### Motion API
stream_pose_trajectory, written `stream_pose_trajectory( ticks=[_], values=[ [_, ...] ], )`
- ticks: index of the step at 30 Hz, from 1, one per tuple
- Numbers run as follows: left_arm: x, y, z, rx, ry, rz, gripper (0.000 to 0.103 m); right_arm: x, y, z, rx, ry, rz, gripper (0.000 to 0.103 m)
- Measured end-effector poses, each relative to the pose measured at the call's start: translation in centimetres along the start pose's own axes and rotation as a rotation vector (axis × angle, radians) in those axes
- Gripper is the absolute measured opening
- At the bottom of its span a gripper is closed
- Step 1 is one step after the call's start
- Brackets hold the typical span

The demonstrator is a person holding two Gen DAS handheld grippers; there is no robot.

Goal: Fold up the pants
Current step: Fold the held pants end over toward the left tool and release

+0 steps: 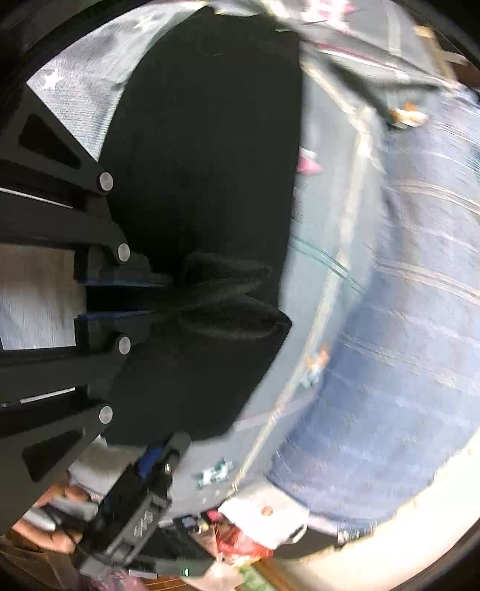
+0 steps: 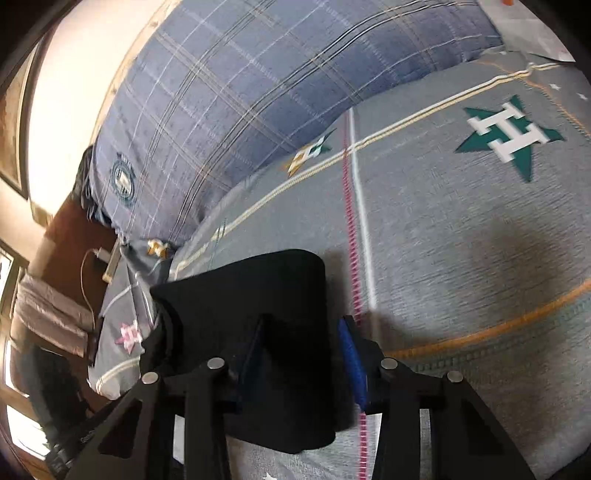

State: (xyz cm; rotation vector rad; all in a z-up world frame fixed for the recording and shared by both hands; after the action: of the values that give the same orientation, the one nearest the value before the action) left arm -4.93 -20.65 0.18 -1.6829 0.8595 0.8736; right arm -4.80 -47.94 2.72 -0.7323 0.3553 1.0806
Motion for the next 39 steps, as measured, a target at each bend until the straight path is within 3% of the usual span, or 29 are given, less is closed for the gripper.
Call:
stream_pose_trajectory(
  ticks=[2, 5, 8, 12, 17, 19, 22, 25, 29, 32, 33, 36, 39],
  values=[
    [0.8, 0.3, 0.6, -0.019, 0.027, 0.009, 0.01, 0.9, 0.5, 0.2, -0.016, 0.015, 0.023, 0.044],
    [0.4, 0.4, -0.4, 0.041, 0.013, -0.022, 0.012, 0.5, 0.6, 0.0, -0.04, 0.027, 0.018, 0.044],
    [1.0, 0.6, -0.2, 0.057, 0.005, -0.041, 0.018, 0.7, 0.6, -0.8, 0.018, -0.027, 0.03, 0.044],
    [1.1, 0.2, 0.3, 0.021, 0.039, -0.031, 0.018, 1.2, 0.9, -0.7, 0.02, -0.073, 0.056, 0.044],
    [1.1, 0.7, -0.2, 0.073, -0.013, -0.064, 0.017, 1.3, 1.6, 0.2, -0.056, -0.015, 0.059, 0.029],
    [0.9, 0.5, -0.5, 0.083, -0.032, -0.044, 0.016, 0.7, 1.5, 1.1, -0.074, 0.004, 0.049, 0.024],
    [0.7, 0.3, -2.0, 0.098, -0.007, 0.016, 0.013, -1.9, 1.3, 4.0, -0.16, 0.047, 0.005, 0.023],
    [0.2, 0.3, -5.1, 0.149, 0.014, 0.021, 0.013, -4.4, 0.0, 4.3, -0.158, 0.079, -0.024, 0.022],
    [0.0, 0.1, -9.2, 0.188, 0.077, 0.026, 0.013, -7.7, -2.2, 3.0, -0.156, 0.173, -0.086, 0.022],
    [2.1, 0.4, -11.1, 0.215, 0.05, 0.066, 0.013, -8.8, -2.7, 0.5, -0.116, 0.204, -0.118, 0.022],
    [3.3, 0.8, -11.2, 0.219, 0.02, 0.094, 0.013, -8.4, -2.7, -0.9, -0.09, 0.214, -0.109, 0.022],
    [3.2, 0.8, -11.2, 0.221, 0.033, 0.044, 0.015, -5.8, -2.3, -5.5, 0.038, 0.287, 0.003, 0.026],
    [2.9, 1.0, -10.4, 0.205, 0.087, 0.035, 0.016, -6.5, -2.6, -7.3, 0.147, 0.179, -0.018, 0.036]
  ],
)
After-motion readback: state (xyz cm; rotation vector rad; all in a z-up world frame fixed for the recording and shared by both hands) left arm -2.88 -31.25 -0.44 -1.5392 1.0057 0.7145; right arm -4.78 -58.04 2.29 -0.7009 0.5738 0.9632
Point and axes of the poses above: each gripper's, at about its wrist camera, not at the fingertips, and x roughly the way its jaws point, z to its left, y to its underside, the point moved 3 cm from there along x, roughly the way its jaws point, and after that the axes turned 9 degrees about -y, right-handed, at the moved point
